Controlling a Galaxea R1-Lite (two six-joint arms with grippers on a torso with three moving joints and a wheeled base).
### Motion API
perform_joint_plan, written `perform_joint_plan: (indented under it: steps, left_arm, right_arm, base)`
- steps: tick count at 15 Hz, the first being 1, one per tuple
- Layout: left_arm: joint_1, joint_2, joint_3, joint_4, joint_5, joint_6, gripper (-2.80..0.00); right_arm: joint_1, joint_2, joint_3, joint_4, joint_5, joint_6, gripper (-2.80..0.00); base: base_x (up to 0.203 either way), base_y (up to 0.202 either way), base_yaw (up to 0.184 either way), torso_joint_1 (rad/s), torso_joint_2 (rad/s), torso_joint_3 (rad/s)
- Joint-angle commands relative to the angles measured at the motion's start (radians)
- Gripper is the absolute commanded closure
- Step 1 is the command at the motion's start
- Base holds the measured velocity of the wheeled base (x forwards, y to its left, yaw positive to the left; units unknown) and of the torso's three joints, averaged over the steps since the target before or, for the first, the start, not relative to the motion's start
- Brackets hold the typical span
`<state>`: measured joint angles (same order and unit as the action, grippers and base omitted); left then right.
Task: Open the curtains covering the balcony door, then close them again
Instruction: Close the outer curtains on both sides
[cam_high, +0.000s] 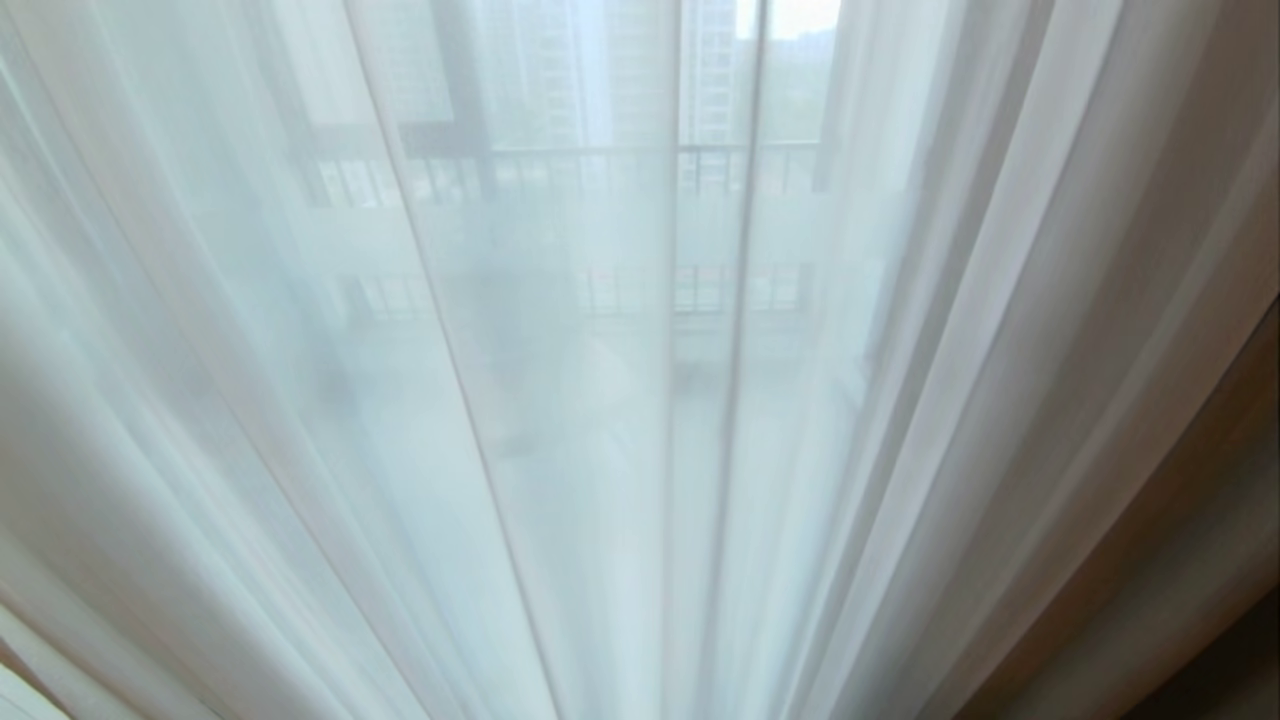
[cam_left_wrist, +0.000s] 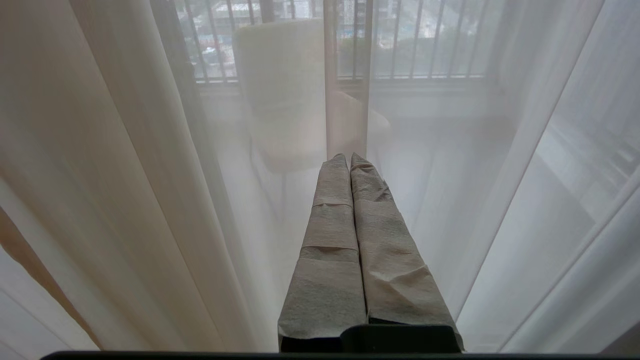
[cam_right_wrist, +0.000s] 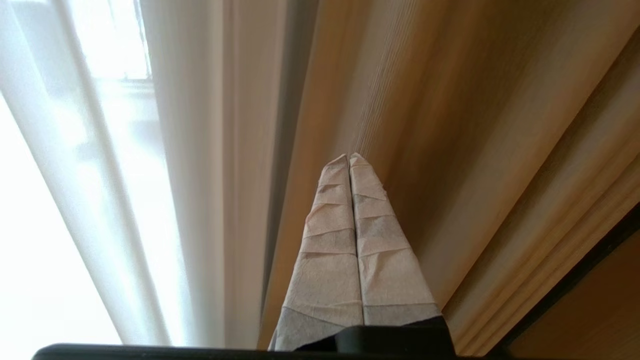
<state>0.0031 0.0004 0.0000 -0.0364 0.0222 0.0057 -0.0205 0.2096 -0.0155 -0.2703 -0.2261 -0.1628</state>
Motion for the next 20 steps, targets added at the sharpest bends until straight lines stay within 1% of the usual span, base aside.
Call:
perform_joint_plan:
  steps: [1, 2, 4, 6, 8, 9, 11, 13, 20]
  left_arm:
    - [0.000, 0.000, 0.000, 0.000, 0.001, 0.000, 0.00]
    - [0.000, 0.000, 0.000, 0.000, 0.001, 0.000, 0.00]
    - [0.000, 0.000, 0.000, 0.000, 0.001, 0.000, 0.00]
    - [0.000, 0.000, 0.000, 0.000, 0.001, 0.000, 0.00]
    - [0.000, 0.000, 0.000, 0.000, 0.001, 0.000, 0.00]
    - [0.001, 0.000, 0.000, 0.001, 0.001, 0.000, 0.00]
    - [0.000, 0.000, 0.000, 0.000, 0.001, 0.000, 0.00]
    - [0.000, 0.000, 0.000, 0.000, 0.001, 0.000, 0.00]
    - [0.000, 0.000, 0.000, 0.000, 0.001, 0.000, 0.00]
  right_arm:
    - [0.010, -0.067, 0.016, 0.076, 0.001, 0.007, 0.00]
    - [0.013, -0.097, 0.015, 0.101, 0.010, 0.015, 0.00]
    - [0.016, -0.158, 0.015, 0.133, 0.114, 0.030, 0.00]
    - [0.016, -0.209, 0.015, 0.193, 0.172, 0.031, 0.00]
    - [0.016, -0.210, 0.016, 0.202, 0.187, 0.034, 0.00]
    - [0.016, -0.210, 0.016, 0.216, 0.215, 0.039, 0.00]
    - [0.016, -0.210, 0.016, 0.270, 0.217, 0.062, 0.00]
    - [0.016, -0.210, 0.016, 0.269, 0.218, 0.096, 0.00]
    - [0.016, -0.210, 0.016, 0.269, 0.220, 0.106, 0.00]
  base:
    - [0.000, 0.000, 0.000, 0.000, 0.00, 0.000]
    - [0.000, 0.000, 0.000, 0.000, 0.00, 0.000]
    - [0.000, 0.000, 0.000, 0.000, 0.00, 0.000]
    - [0.000, 0.000, 0.000, 0.000, 0.00, 0.000]
    - [0.000, 0.000, 0.000, 0.000, 0.00, 0.000]
    - [0.000, 0.000, 0.000, 0.000, 0.00, 0.000]
    - [0.000, 0.000, 0.000, 0.000, 0.00, 0.000]
    - [0.000, 0.000, 0.000, 0.000, 0.00, 0.000]
    - [0.000, 0.000, 0.000, 0.000, 0.00, 0.000]
